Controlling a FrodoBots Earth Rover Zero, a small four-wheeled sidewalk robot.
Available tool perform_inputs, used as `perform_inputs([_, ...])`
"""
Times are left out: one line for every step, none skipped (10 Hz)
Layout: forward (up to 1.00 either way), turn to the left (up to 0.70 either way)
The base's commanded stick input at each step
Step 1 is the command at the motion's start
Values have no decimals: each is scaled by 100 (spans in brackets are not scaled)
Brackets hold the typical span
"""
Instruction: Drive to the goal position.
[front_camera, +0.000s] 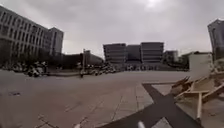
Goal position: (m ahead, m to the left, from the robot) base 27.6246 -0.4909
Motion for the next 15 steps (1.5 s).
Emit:
perform_inputs([70,-14])
perform_inputs([70,-14])
perform_inputs([70,-14])
perform_inputs([70,-14])
perform_inputs([70,-14])
perform_inputs([70,-14])
perform_inputs([70,-14])
perform_inputs([70,-14])
perform_inputs([70,-14])
perform_inputs([70,-14])
perform_inputs([70,-14])
perform_inputs([70,-14])
perform_inputs([70,-14])
perform_inputs([70,-14])
perform_inputs([70,-14])
